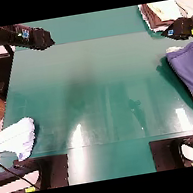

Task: Fold the shirts.

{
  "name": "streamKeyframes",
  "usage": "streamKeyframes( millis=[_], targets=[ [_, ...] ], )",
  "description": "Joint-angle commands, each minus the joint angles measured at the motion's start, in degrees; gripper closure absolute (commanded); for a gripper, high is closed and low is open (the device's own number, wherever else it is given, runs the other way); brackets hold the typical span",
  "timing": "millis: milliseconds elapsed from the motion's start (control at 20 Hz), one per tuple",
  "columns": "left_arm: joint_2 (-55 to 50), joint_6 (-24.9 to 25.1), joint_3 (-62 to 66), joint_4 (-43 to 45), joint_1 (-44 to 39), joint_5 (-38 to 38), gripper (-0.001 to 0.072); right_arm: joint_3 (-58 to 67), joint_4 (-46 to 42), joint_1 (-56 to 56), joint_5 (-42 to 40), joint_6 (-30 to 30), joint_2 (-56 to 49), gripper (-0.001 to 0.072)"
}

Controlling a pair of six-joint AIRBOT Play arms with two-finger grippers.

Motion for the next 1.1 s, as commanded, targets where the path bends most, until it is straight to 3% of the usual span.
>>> streamKeyframes(
  millis=[0, 550, 700, 750, 950, 1050],
  targets=[
    [0.0, 0.0, 0.0, 0.0, 0.0, 0.0, 0.0679, 0.1, 0.0, 0.1, 0.0, 0.0, 0.0, 0.0695],
    [0.0, 0.0, 0.0, 0.0, 0.0, 0.2, 0.0679, 0.1, 0.0, 0.1, 0.1, 0.0, 0.0, 0.0694],
    [0.0, 0.0, 0.0, 0.2, 0.0, 5.8, 0.0679, 0.1, 0.0, 0.1, 0.5, 0.0, 0.0, 0.0695],
    [0.2, 0.0, 0.2, 1.5, 0.2, 5.1, 0.0679, 0.1, 0.0, 0.1, 0.5, 0.0, 0.0, 0.0695],
    [4.6, -0.3, 0.0, 13.6, 4.2, -9.3, 0.0679, 0.1, 0.0, 0.1, 0.5, 0.0, 0.0, 0.0695],
    [10.0, -1.4, -3.8, 16.9, 8.1, -11.3, 0.0679, 0.1, 0.0, 0.1, 0.5, 0.0, 0.0, 0.0695]
  ],
)
